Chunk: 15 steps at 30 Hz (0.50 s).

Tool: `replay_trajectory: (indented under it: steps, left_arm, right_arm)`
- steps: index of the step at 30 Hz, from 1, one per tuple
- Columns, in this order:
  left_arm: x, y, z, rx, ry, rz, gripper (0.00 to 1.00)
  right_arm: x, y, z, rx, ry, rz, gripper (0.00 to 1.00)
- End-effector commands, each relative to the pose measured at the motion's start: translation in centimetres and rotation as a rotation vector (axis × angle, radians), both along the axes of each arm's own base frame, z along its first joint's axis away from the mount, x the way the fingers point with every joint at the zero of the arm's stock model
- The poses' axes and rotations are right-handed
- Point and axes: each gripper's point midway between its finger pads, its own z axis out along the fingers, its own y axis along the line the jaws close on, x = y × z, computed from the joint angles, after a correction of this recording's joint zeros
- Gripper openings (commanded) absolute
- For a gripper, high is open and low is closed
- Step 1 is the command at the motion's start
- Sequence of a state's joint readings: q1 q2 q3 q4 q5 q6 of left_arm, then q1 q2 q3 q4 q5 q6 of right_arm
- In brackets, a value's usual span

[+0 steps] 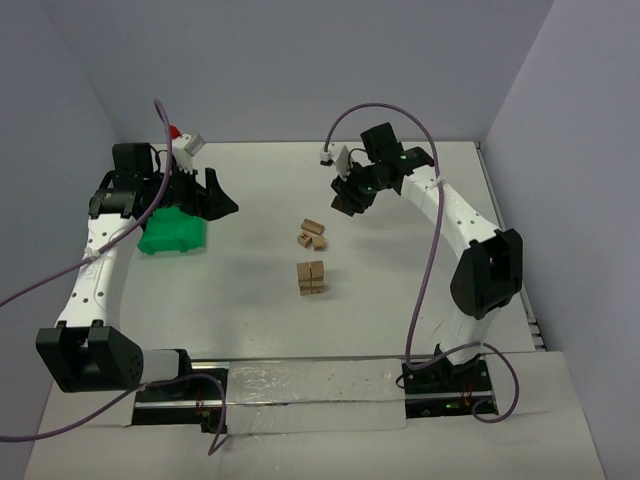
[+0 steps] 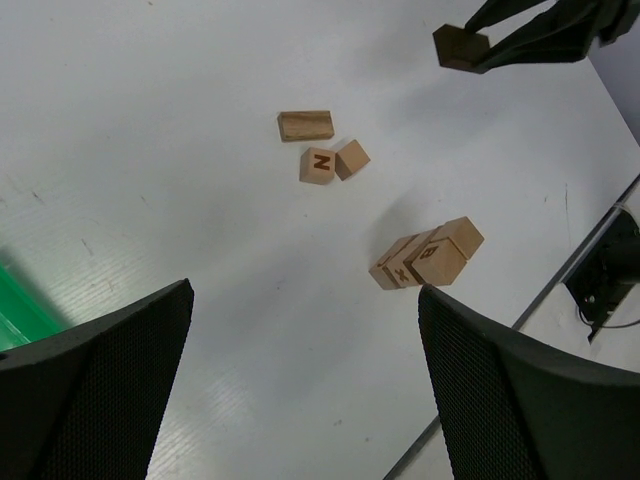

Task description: Build the wood block tower

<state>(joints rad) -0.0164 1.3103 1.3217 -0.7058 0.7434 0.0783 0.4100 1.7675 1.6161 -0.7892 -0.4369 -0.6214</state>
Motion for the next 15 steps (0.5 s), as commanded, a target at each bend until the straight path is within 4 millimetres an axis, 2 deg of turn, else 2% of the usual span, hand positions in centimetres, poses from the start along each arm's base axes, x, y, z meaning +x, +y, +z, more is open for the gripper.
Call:
replay_trajectory:
  steps: [1, 3, 6, 15]
  left_arm:
    - [0.1, -0.6, 1.9, -0.043, -0.036, -0.073, 0.99]
    - [0.1, -1.0, 2.1, -0.066, -0.027, -0.095, 0.99]
    - [0.0, -0.5, 2.2, -0.093, -0.016, -0.088, 0.99]
    - [-0.4, -0.6, 2.1, -0.113, 0.001, -0.098, 0.99]
  right_arm:
    - [-4.6, 1.6, 4.3, 0.004, -0.01, 0.223, 0.0]
    - [-6.3, 2.4, 5.1, -0.016, 0.001, 0.295, 0.0]
    - [-8.1, 3.7, 5.5, -0.035, -0.01, 0.378, 0.0]
    - [-11.5, 6.9, 4.2, -0.084, -0.009, 0.492, 0.0]
